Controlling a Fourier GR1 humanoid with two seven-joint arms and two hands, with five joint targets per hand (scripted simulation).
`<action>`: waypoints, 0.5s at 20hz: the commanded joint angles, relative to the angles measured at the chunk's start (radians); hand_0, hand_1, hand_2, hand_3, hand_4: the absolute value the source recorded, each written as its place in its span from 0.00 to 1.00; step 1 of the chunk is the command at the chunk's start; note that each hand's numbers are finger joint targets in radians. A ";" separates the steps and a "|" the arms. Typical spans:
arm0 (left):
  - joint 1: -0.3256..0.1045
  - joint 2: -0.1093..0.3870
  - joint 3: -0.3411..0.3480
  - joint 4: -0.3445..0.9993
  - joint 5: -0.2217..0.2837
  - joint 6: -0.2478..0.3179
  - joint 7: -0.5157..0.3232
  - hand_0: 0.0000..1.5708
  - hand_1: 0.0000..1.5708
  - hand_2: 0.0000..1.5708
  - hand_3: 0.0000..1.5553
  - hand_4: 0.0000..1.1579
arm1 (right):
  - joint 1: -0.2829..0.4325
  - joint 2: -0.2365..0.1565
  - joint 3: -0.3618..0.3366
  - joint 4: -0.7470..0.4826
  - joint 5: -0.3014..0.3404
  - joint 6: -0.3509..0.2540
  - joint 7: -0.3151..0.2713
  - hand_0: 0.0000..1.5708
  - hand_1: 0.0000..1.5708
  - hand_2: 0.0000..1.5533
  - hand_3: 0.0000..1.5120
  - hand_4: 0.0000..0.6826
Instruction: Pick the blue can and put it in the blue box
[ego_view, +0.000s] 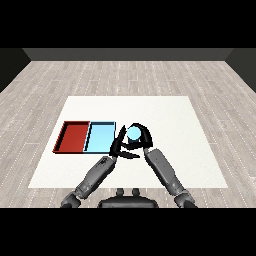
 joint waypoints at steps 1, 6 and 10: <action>-0.022 0.000 0.013 0.008 -0.001 -0.003 0.030 0.00 0.00 0.00 0.00 0.00 | -0.042 0.000 0.073 -0.027 -0.035 -0.083 0.044 0.90 0.90 0.94 0.90 0.82; -0.139 0.000 -0.064 0.101 0.110 0.078 0.016 0.00 0.00 0.00 0.00 0.00 | 0.042 -0.006 0.008 -0.074 0.011 0.006 0.041 0.91 0.91 0.94 0.91 0.81; -0.074 0.000 -0.067 0.096 0.074 0.038 -0.019 0.00 0.00 0.00 0.00 0.00 | -0.018 0.000 0.006 0.014 -0.030 0.003 0.002 0.91 0.91 0.94 0.91 0.81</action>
